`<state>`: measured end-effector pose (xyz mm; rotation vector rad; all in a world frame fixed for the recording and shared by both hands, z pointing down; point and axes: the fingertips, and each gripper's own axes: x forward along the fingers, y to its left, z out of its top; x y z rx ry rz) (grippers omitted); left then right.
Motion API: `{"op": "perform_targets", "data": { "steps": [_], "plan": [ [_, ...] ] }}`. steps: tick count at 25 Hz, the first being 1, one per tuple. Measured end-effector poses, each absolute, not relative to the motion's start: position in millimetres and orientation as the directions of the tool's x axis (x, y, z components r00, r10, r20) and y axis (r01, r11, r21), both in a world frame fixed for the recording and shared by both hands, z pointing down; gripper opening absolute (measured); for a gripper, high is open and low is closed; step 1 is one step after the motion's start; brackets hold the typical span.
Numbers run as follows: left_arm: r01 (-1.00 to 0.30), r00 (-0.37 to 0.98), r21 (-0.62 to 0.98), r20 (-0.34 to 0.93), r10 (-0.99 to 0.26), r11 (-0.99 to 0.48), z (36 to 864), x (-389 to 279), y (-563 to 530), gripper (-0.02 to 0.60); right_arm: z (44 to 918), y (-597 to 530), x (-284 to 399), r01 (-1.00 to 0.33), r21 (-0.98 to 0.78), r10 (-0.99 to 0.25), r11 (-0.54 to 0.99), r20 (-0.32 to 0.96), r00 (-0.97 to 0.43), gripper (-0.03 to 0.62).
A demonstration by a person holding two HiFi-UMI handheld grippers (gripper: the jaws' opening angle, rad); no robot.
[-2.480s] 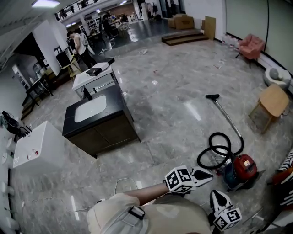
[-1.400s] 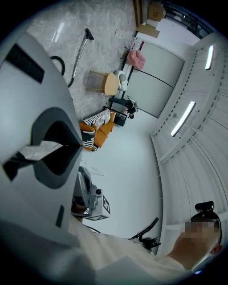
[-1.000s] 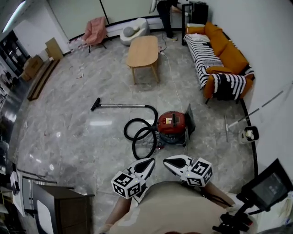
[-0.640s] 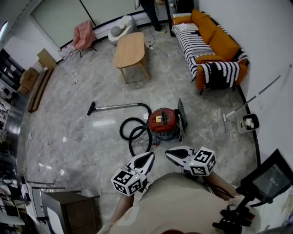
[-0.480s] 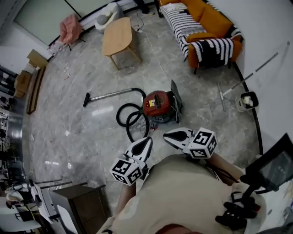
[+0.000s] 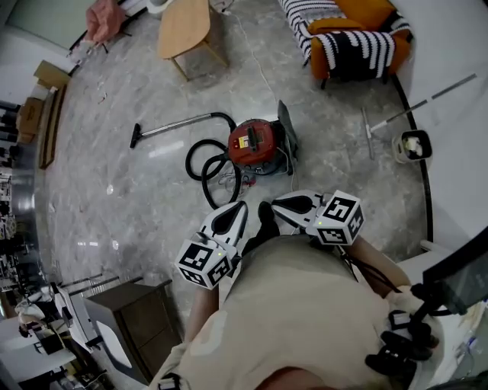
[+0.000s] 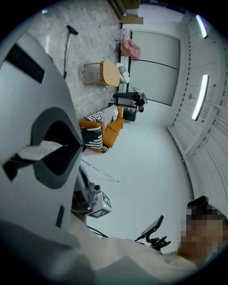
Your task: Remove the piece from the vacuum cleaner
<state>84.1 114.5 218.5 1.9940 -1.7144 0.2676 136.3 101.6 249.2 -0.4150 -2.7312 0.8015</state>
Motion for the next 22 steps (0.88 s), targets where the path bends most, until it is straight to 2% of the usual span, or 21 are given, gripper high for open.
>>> {"op": "perform_targets", "data": {
  "steps": [5,11,22],
  "plan": [
    [-0.958,0.227,0.261,0.442,-0.868,-0.118,233,59,95,0.003,265,86,114,0.152,-0.532,0.315,0.833,0.231,-0.921,0.003],
    [-0.923,0.347,0.305,0.394,-0.851,-0.235,236,18,52,0.003,263,56,70,0.031,-0.468,0.204,0.883,0.324,-0.924,0.003],
    [-0.872,0.463,0.360,0.382,-0.800,-0.332,246,-72,12,0.003,267,19,-11,-0.132,-0.445,0.085,0.886,0.435,-0.897,0.003]
  ]
}}
